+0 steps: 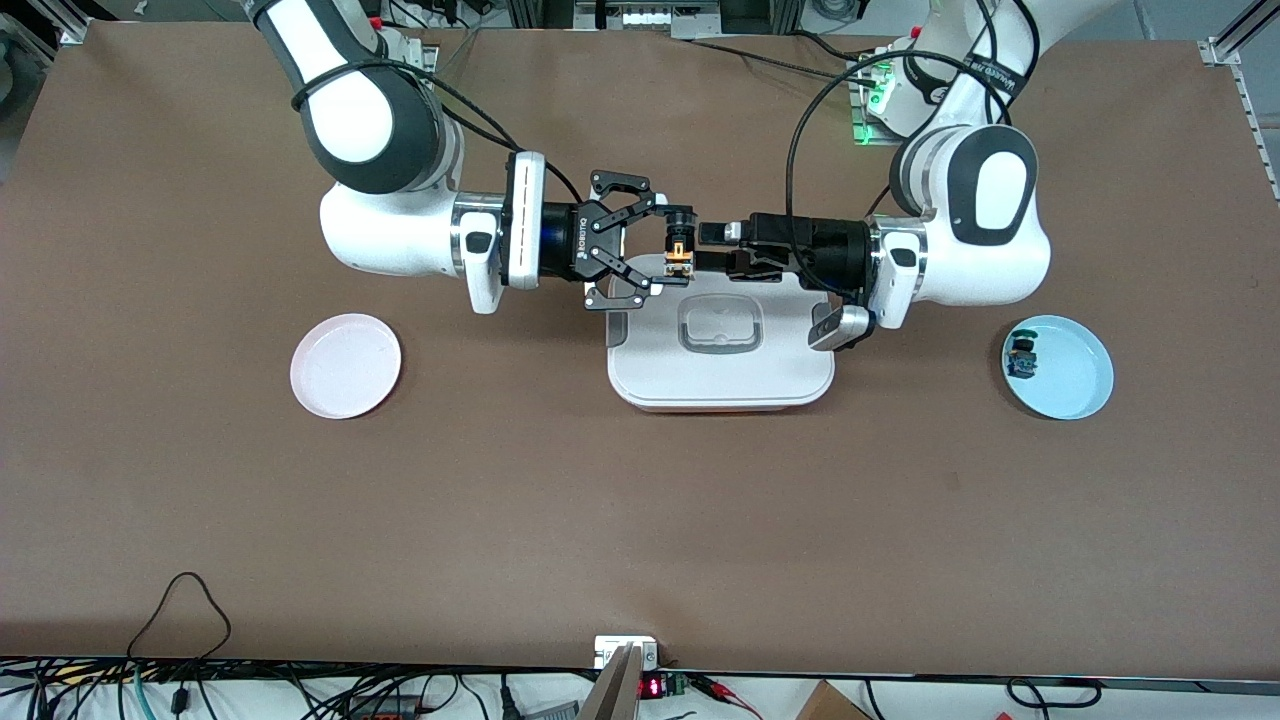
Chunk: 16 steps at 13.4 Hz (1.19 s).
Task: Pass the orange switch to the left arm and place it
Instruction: 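Grasp the orange switch with the left gripper from the right gripper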
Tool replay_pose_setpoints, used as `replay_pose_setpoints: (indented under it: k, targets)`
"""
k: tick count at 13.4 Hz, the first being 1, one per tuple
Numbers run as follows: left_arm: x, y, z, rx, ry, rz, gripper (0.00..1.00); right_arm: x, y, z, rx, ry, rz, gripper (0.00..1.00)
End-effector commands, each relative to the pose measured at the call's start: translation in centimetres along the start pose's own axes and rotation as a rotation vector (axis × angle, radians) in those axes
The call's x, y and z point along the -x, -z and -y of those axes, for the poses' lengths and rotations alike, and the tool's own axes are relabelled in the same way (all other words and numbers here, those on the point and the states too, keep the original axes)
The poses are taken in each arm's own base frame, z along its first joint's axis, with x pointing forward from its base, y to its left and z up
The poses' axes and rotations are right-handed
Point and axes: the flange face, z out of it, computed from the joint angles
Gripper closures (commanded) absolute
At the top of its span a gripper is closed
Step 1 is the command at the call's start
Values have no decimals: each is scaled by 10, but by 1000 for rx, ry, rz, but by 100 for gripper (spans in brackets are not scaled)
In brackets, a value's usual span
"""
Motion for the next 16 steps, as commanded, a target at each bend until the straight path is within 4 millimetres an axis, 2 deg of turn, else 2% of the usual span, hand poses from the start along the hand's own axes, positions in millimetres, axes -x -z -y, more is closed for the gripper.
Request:
replay_pose_setpoints:
  k: [1,3,5,7,8,9,13,16]
  targets:
    - [-3,8,-7,18,-26,-34,9,-3,-1,2,-2,10,-23,100]
    - [-2,5,-8,15,-28,-31,21,-3,-5,4,-4,8,-23,100]
    - [5,-8,-5,10,-26,-12,22,-3,-5,4,-5,9,-22,100]
    - [5,-8,-4,9,-21,-11,26,-1,-5,4,-4,8,-21,100]
    - [5,-8,-5,10,-23,-11,36,-1,-5,3,-5,7,-19,100]
    - [5,-8,-5,10,-23,-9,51,0,-6,4,-6,6,-20,100]
    - [8,-13,-5,7,-26,5,86,0,-5,3,-5,7,-19,100]
    - [9,-14,-6,7,-25,7,86,0,-5,3,-5,9,-16,100]
